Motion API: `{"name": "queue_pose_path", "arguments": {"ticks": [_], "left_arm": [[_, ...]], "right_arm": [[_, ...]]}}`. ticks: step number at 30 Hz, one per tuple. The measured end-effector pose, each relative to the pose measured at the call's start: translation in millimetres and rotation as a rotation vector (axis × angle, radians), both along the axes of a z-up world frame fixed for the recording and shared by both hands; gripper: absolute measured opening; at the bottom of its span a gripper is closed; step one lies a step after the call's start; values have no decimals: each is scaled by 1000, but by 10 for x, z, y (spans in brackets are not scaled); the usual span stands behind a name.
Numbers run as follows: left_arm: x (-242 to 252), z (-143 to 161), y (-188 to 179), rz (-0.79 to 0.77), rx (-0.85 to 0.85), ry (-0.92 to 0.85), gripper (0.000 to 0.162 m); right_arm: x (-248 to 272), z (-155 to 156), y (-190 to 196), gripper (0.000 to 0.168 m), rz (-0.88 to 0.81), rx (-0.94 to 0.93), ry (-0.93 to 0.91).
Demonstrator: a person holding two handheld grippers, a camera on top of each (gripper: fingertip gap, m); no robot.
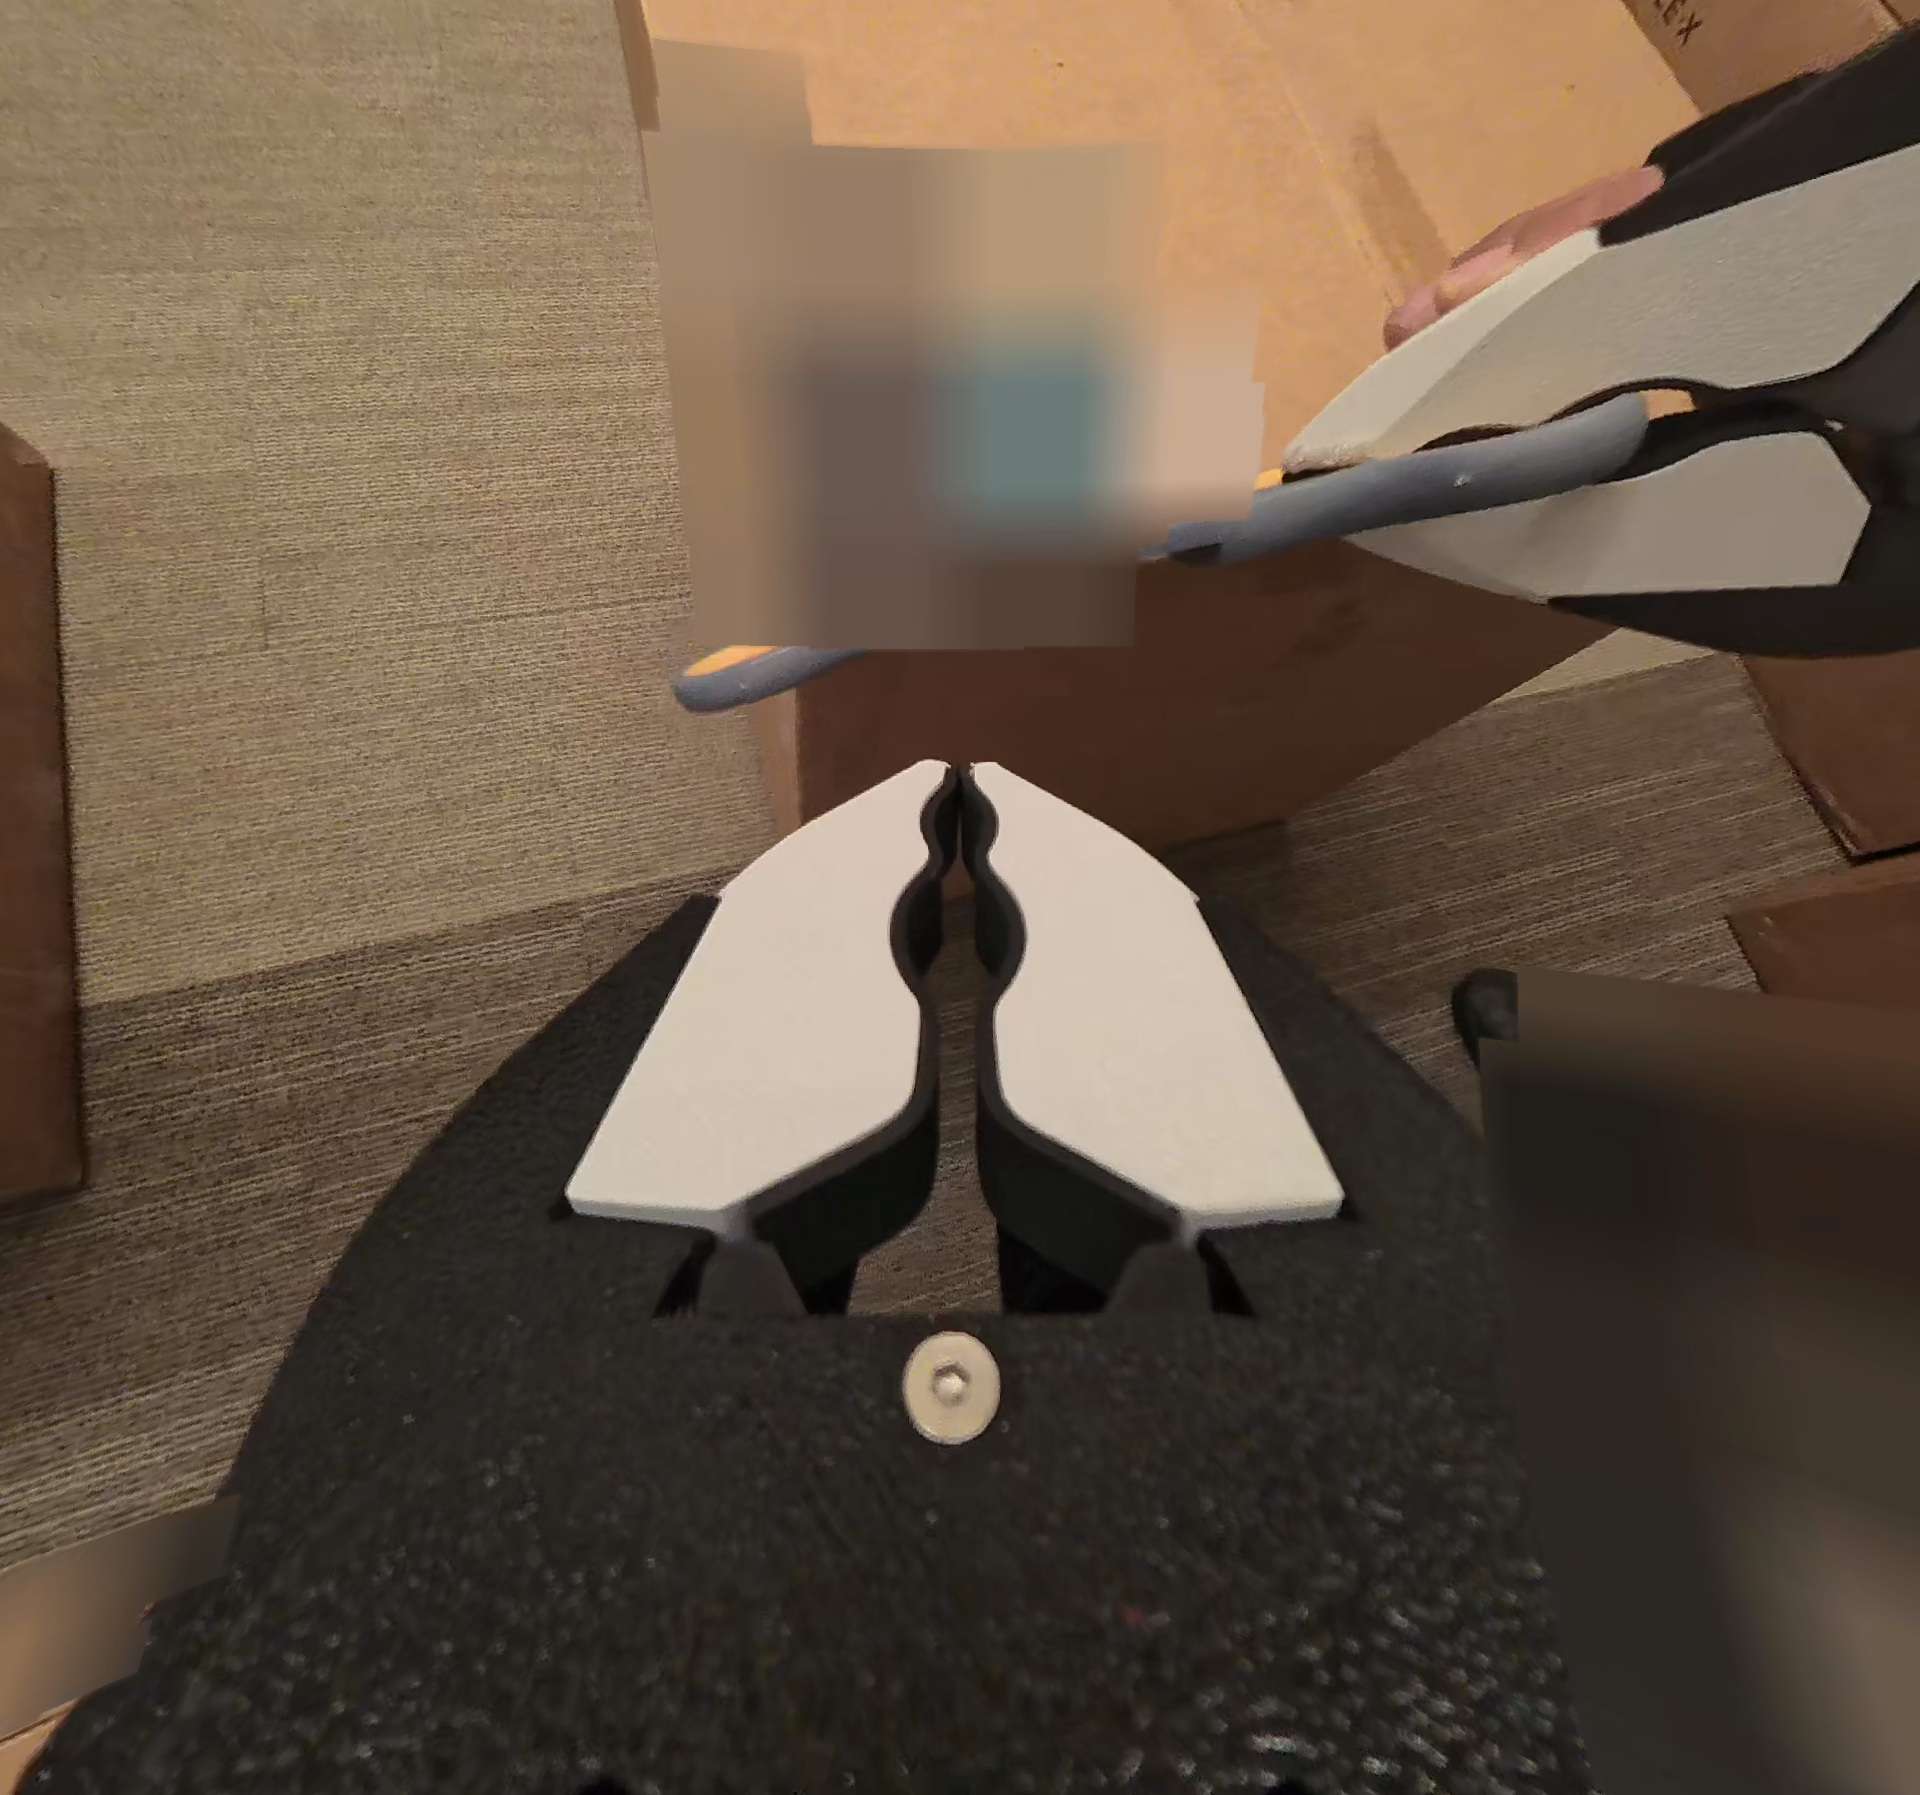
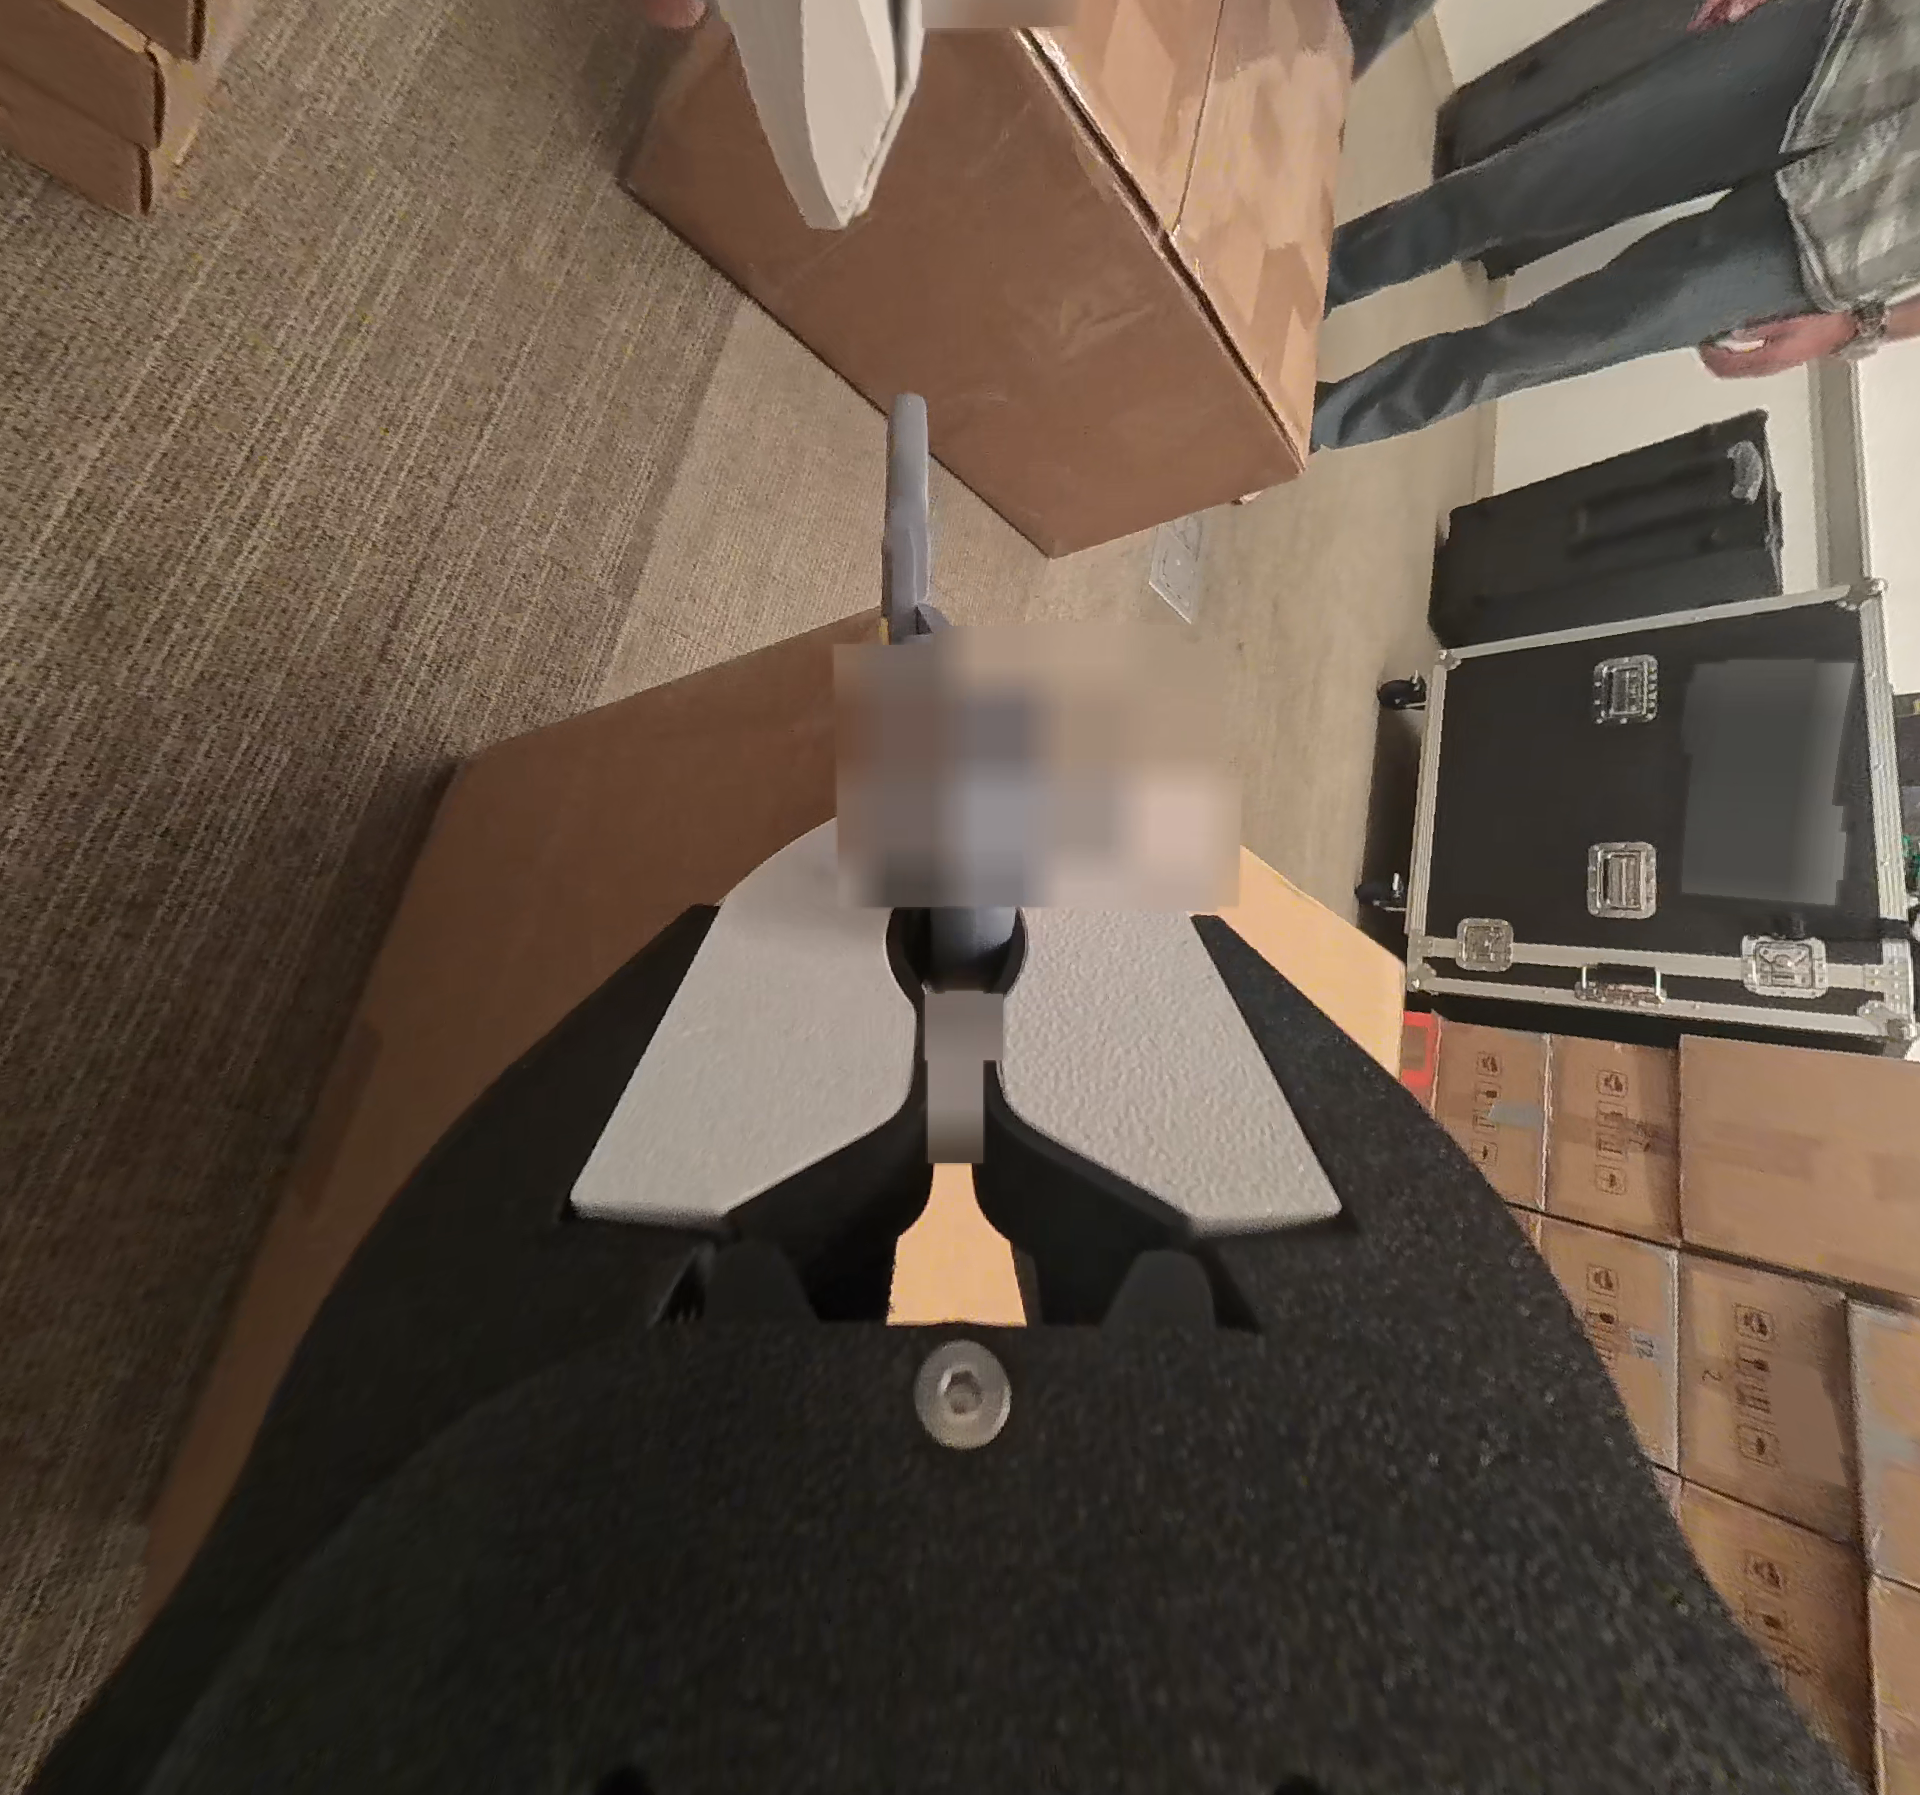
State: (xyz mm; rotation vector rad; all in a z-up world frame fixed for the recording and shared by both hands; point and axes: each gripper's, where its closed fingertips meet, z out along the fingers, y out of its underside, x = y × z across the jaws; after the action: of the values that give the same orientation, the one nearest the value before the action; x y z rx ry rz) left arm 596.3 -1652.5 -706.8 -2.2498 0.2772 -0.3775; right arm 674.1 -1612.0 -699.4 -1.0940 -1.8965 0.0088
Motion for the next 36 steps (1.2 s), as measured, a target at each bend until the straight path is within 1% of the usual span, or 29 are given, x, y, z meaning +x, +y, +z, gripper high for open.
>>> {"name": "queue_pose_path", "arguments": {"ticks": [2, 5, 9, 15, 20, 22, 25, 29, 31, 33, 36], "left_arm": [[1, 6, 24, -3, 2, 0, 0], [-4, 28, 66, -4, 8, 3, 0], [12, 23, 110, -11, 5, 11, 0], [135, -22, 66, -39, -23, -23, 0], [488, -123, -159, -152, -94, -100, 0], [666, -170, -268, -223, -128, -134, 0], [821, -234, -314, -264, -155, -142, 0], [905, -287, -213, -271, -162, -128, 0], [878, -289, -105, -246, -155, -115, 0], [843, -267, -3, -232, -142, -103, 0], [801, -212, 131, -225, -118, -88, 0]], "right_arm": [[44, 29, 10, 0, -12, 16, 3], [35, 151, 13, 0, -17, -3, 43], [44, 108, 41, 0, -31, -14, 24], [137, 32, 54, 0, -66, -108, 14], [244, -51, 72, 0, -124, -225, -16], [261, -55, 85, 0, -135, -249, -28], [256, -15, 101, 0, -161, -318, -11], [223, 62, 74, 0, -161, -367, 0], [205, 85, 26, 0, -140, -378, -9], [191, 106, -12, 0, -108, -365, -27], [164, 166, 41, 0, -86, -328, -24]]}}
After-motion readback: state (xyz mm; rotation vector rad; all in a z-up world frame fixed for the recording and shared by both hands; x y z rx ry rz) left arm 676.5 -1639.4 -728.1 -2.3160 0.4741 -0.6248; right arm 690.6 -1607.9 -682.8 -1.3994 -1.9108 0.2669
